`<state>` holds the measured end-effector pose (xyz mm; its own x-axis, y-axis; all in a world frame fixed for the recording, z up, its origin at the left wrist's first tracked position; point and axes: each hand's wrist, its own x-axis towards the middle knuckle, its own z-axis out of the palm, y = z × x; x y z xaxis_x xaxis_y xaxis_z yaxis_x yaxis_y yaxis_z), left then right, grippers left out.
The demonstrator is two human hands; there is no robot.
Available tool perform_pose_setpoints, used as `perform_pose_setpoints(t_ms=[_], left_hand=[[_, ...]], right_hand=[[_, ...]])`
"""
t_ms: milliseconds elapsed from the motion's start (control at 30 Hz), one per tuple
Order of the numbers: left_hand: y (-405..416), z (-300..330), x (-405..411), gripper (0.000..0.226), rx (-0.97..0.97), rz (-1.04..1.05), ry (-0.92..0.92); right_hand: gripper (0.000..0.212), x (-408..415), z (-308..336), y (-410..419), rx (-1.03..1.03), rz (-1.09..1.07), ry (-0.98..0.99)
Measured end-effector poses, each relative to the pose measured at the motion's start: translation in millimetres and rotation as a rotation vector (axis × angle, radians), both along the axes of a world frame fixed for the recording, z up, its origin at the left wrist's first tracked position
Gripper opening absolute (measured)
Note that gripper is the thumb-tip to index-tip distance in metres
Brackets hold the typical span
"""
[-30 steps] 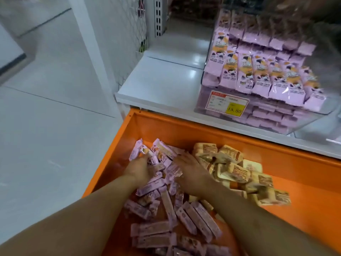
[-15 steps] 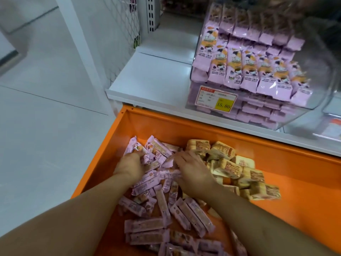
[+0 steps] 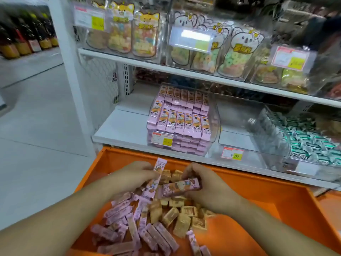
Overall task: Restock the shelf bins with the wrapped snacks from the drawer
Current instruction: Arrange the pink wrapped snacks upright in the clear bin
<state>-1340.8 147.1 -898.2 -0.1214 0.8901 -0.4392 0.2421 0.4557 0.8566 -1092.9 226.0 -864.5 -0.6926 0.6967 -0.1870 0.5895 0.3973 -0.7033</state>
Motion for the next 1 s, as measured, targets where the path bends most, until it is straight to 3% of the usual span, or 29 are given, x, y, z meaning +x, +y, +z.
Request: perform_pose_setpoints(t_ms=[33,133,333,633,767,1000], left_hand=[[-3.7,12.8,7.6,0.017,0.010,-0.008,-0.019],[-12.4,44.9,28.0,0.039,0.039,-0.046,-0.047],[-7.2,71.2,56.9,0.026,0.086,0.003,-0.187],[17.0,71.0,81.1,0.020,0.117,0.083,-0.260],[28.2,69.2,81.7,0.038,0.114,0.118,-0.361],[33.3,69.5,85.5,0.035,0.158,0.188,-0.387]], right_hand=[[0.038,8.1,13.2,-2.9,-0.009,-0.008,0.018],[0.038,26.8,43.7,-9.1,-0.023,-0.023,0.059],[0.036,38.6,62.6,-5.3,-0.109,-0.113,0.162],[0.053,35.3,49.5,22.0,-0.212,-0.332,0.297],[0.043,25.0,46.7,29.9,-0.199,-0.395,0.405],[0.032,15.9,34.6,28.9,-0.272,-0.447,0.504]])
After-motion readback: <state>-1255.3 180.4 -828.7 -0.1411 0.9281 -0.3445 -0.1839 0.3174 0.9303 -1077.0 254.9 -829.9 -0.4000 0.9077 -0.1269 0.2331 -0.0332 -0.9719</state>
